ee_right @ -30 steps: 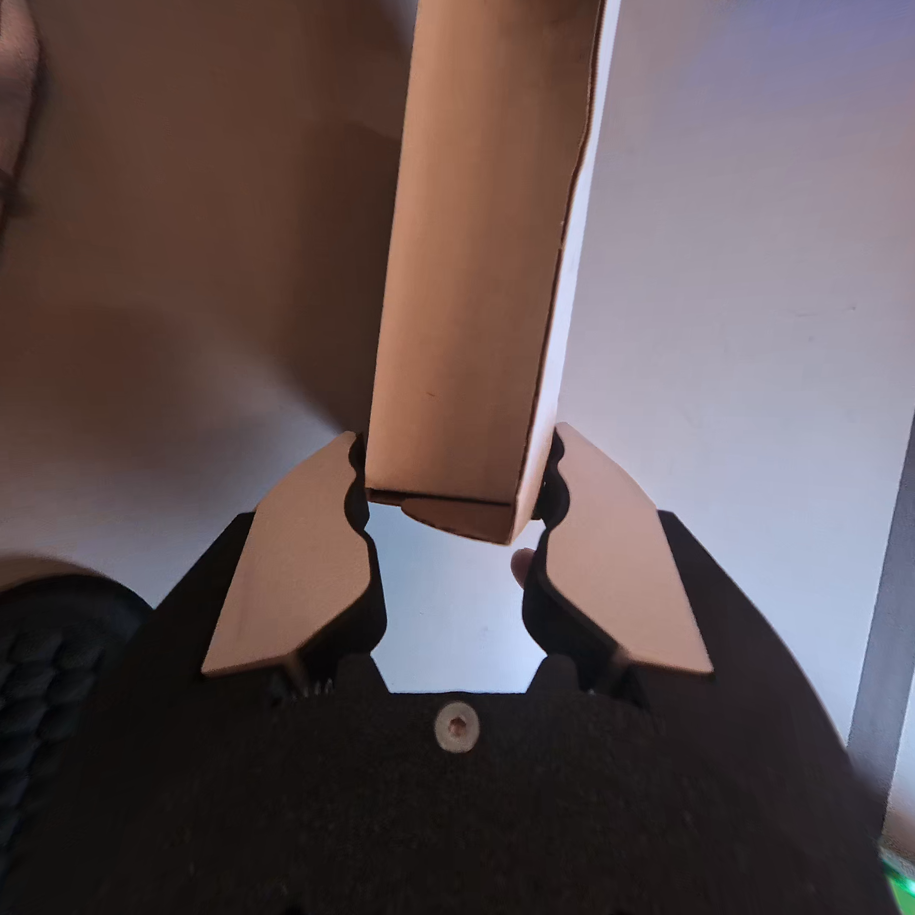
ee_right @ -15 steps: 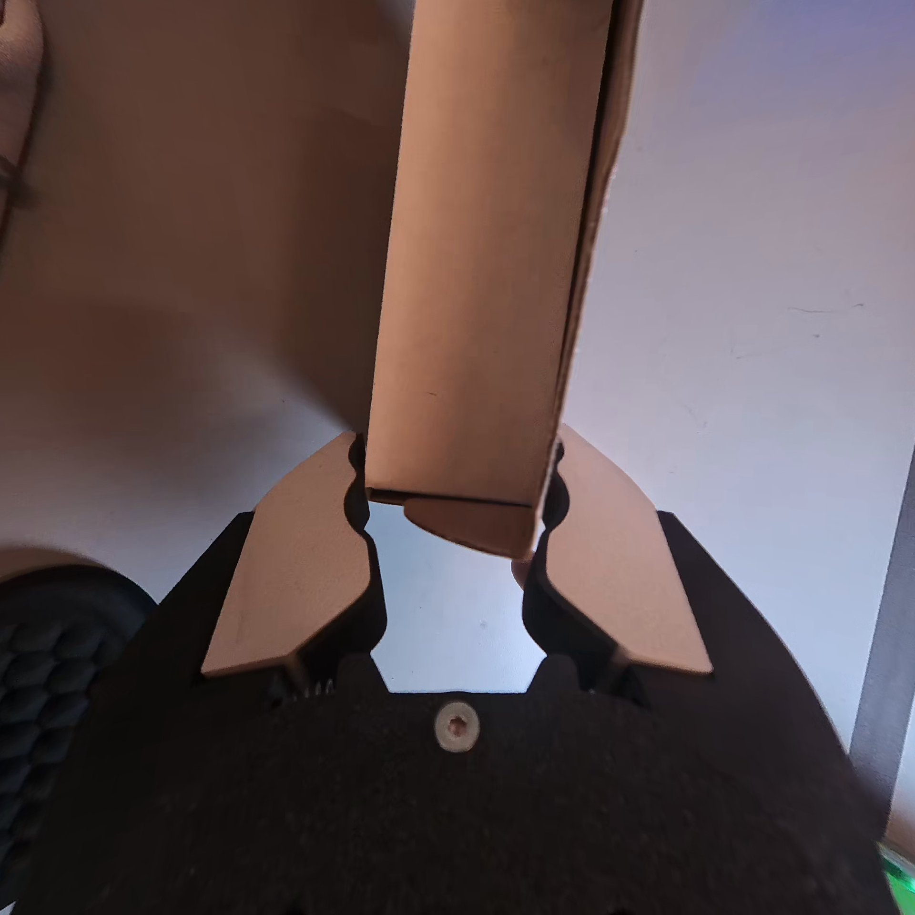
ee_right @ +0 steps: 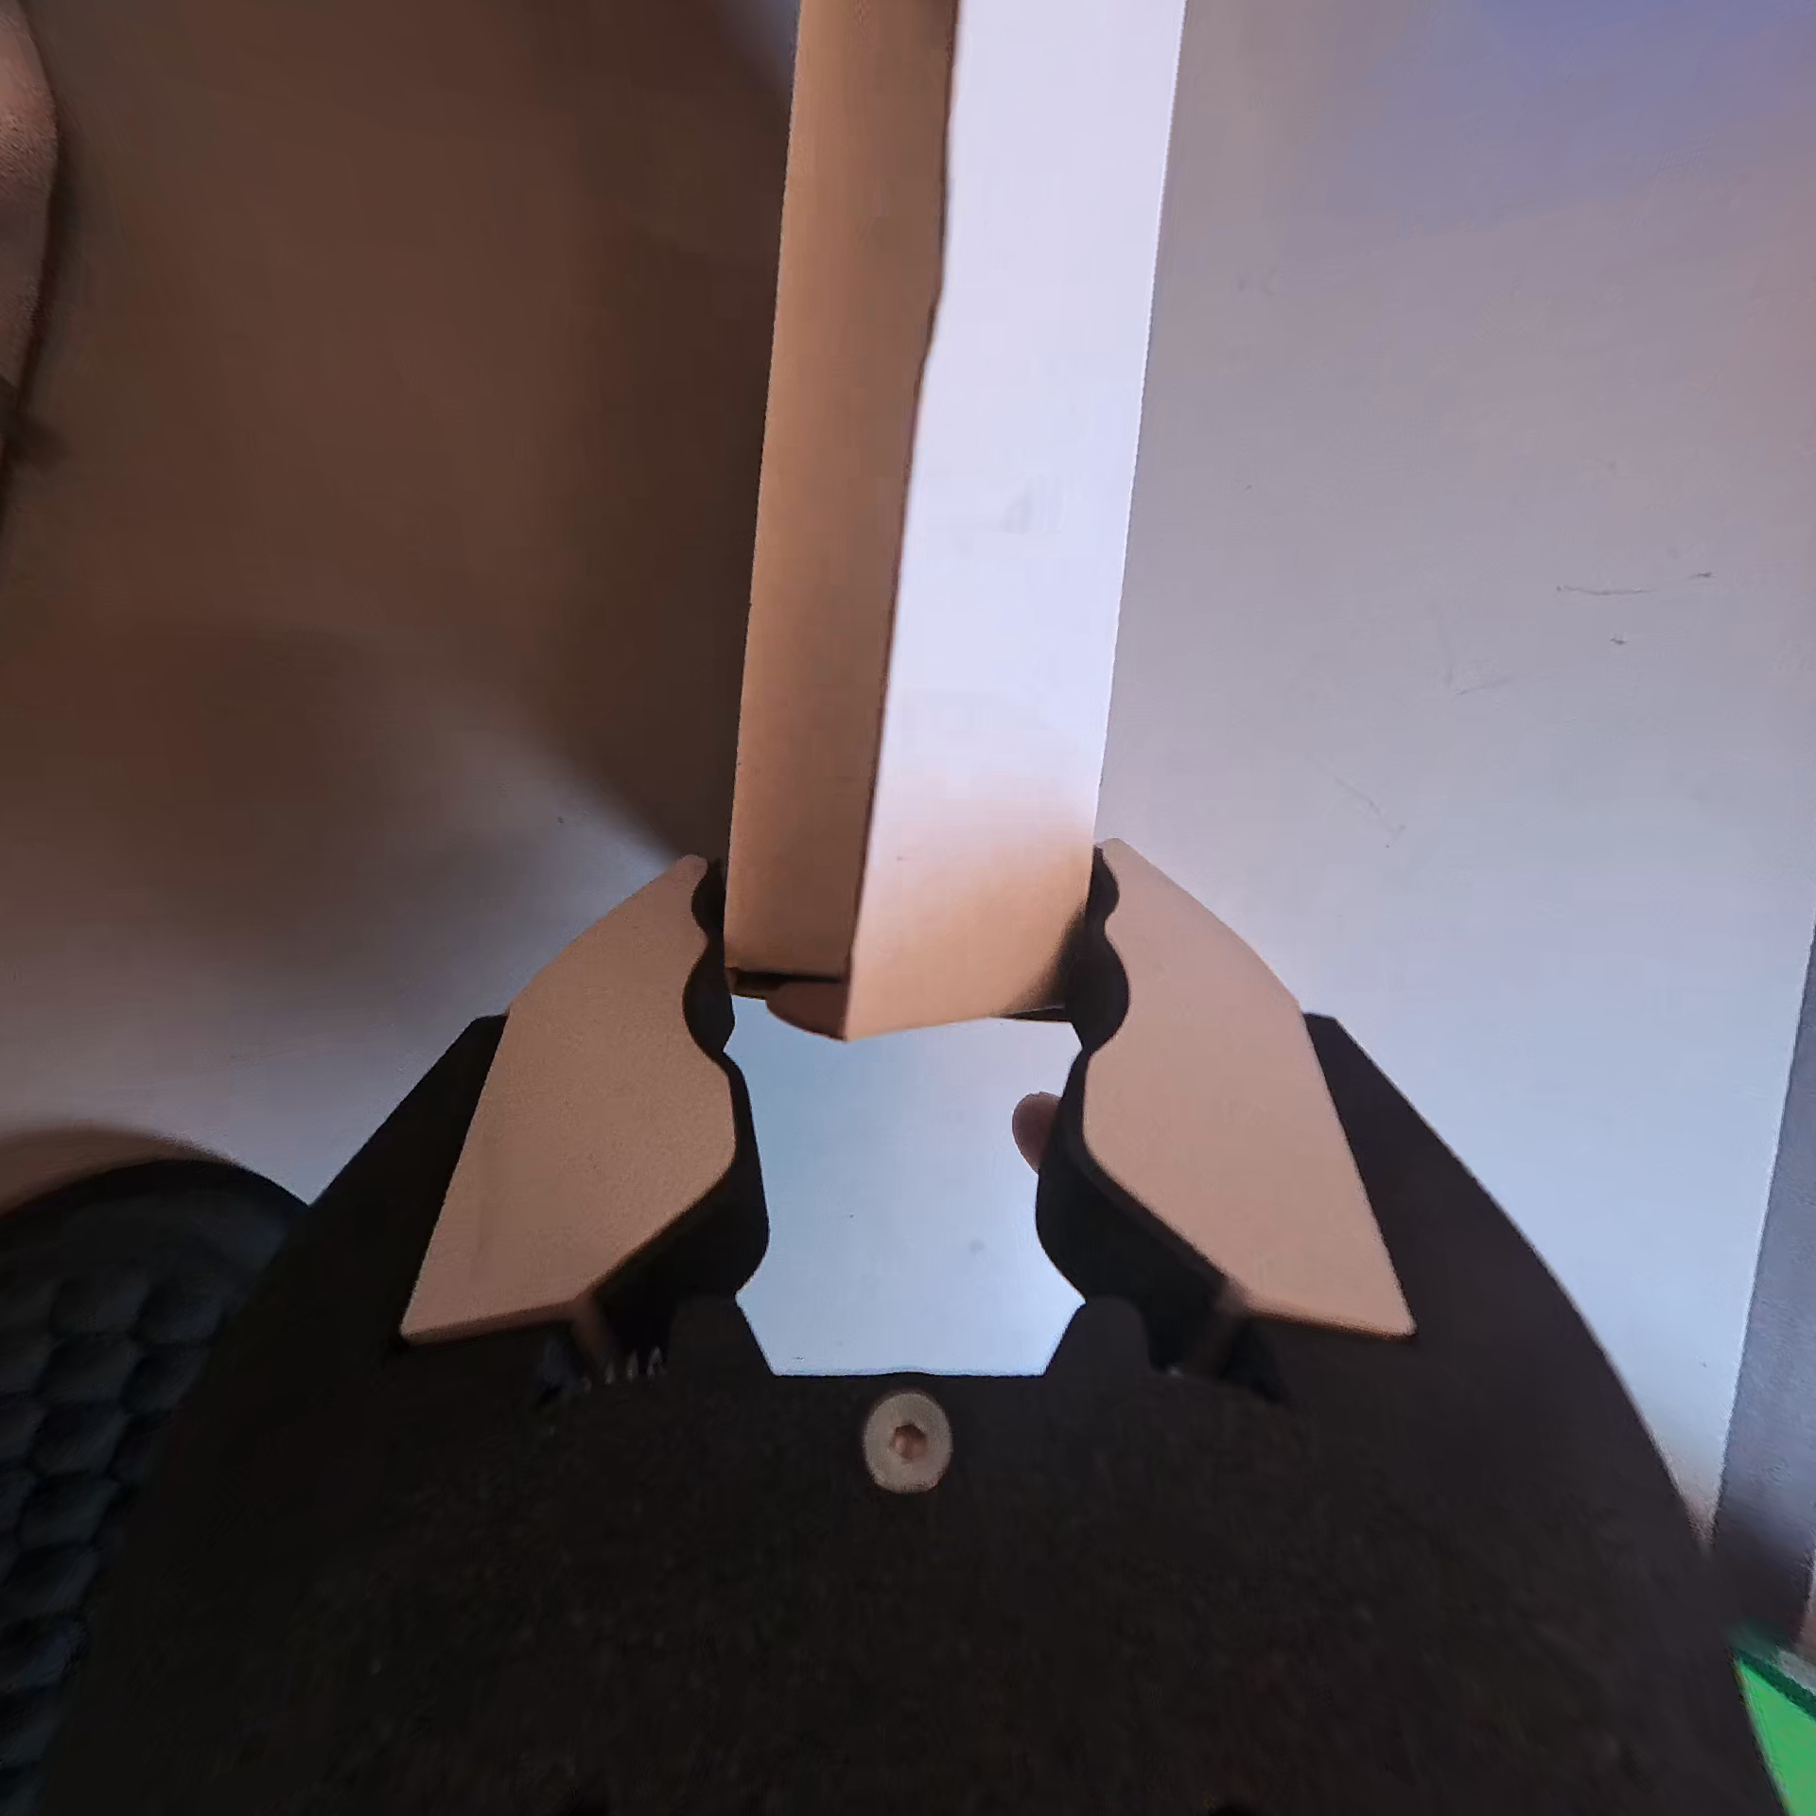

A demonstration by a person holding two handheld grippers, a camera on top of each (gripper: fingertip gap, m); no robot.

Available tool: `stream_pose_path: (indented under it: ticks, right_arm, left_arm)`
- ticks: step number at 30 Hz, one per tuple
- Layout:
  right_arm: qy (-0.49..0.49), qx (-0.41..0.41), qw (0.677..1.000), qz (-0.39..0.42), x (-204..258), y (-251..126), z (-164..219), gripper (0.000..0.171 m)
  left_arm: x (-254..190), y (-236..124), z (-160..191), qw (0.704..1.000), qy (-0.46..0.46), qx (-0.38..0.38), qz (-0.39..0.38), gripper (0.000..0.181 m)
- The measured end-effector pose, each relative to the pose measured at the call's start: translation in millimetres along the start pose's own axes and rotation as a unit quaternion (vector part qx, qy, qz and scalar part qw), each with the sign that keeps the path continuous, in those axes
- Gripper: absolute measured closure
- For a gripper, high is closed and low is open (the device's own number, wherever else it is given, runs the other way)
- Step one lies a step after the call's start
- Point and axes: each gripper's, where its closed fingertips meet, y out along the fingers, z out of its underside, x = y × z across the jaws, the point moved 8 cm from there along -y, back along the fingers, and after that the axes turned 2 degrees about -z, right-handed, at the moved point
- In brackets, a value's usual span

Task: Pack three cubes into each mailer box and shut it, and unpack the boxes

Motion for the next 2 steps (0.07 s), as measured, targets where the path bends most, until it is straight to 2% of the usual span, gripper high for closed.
stream_pose_path:
  ticks: [2]
  right_arm:
    - [0.007, -0.005, 1.000, 0.003, 0.2, 0.1, 0.5, 0.104]
  left_arm:
    - [-8.1, 1.6, -5.5, 0.995, 0.063, 0.057, -0.043, 0.148]
